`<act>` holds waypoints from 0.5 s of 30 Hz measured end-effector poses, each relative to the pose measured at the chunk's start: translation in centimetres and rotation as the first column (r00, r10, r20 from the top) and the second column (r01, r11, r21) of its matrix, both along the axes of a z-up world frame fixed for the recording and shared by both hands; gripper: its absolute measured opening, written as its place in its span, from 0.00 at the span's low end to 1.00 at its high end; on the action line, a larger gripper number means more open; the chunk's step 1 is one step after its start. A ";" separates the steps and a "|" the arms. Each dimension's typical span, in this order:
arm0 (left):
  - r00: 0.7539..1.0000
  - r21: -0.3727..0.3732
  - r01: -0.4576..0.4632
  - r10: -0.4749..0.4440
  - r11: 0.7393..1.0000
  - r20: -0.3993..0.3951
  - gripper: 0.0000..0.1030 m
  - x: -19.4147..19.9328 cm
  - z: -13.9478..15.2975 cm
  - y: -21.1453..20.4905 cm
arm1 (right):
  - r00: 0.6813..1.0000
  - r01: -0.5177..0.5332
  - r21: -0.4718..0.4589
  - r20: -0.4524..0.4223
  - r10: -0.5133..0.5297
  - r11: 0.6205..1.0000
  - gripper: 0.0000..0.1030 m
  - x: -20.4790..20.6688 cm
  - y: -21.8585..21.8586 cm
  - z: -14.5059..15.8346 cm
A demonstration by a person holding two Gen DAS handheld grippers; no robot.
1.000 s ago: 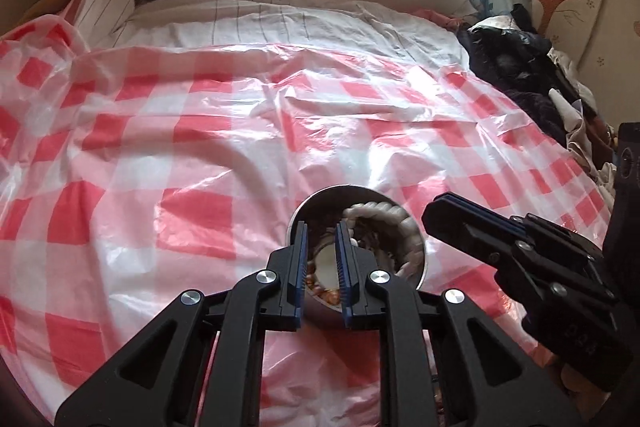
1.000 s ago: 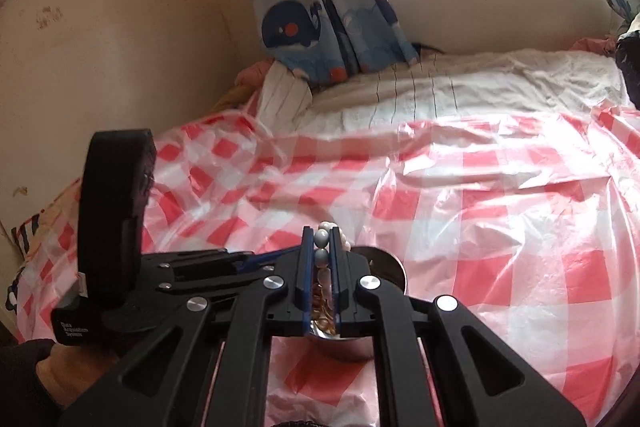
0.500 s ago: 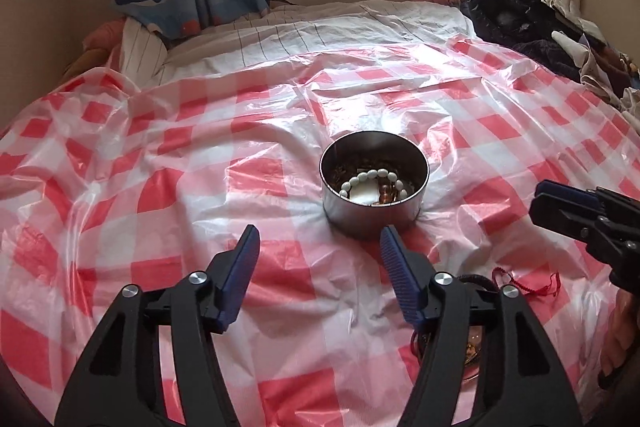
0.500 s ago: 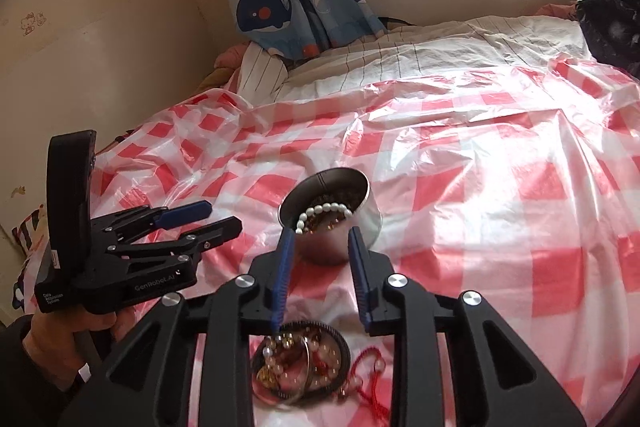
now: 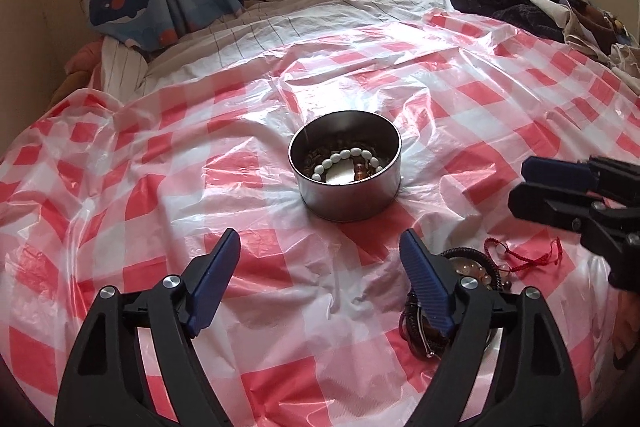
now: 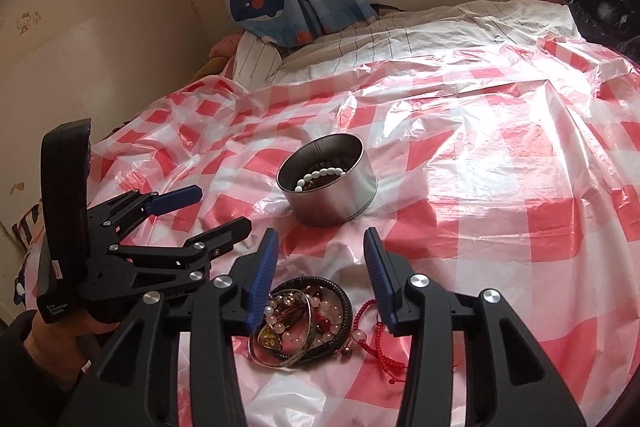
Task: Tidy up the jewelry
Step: 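Move both open grippers back to the remaining jewelry beside the tin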
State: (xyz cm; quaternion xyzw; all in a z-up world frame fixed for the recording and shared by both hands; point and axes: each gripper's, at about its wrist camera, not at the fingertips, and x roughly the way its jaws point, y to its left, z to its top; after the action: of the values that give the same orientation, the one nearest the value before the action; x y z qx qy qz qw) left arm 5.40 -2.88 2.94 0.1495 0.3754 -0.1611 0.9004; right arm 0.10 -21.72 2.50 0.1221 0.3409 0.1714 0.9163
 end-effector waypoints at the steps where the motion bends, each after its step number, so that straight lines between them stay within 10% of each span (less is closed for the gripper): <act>1: 1.000 0.007 0.008 -0.008 1.000 -0.007 0.77 0.0 0.0 0.1 | 1.000 0.012 -0.019 0.001 -0.012 1.000 0.45 0.0 -0.2 0.2; 10: 0.995 -0.028 0.036 -0.038 0.999 -0.089 0.85 0.4 0.1 1.8 | 0.994 -0.030 -0.088 -0.108 0.020 0.996 0.54 -0.2 -2.9 0.2; 15: 0.967 -0.036 0.205 -0.208 0.978 -0.146 0.85 -1.1 -0.7 -0.2 | 0.982 -0.121 -0.198 -0.164 0.088 0.973 0.54 -2.3 -1.5 -1.2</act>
State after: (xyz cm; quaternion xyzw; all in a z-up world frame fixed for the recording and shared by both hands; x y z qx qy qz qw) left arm 4.27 -3.08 2.19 0.1659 0.4223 -0.2684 0.8497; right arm -2.24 -23.26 1.32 0.0208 0.4328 0.1732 0.8844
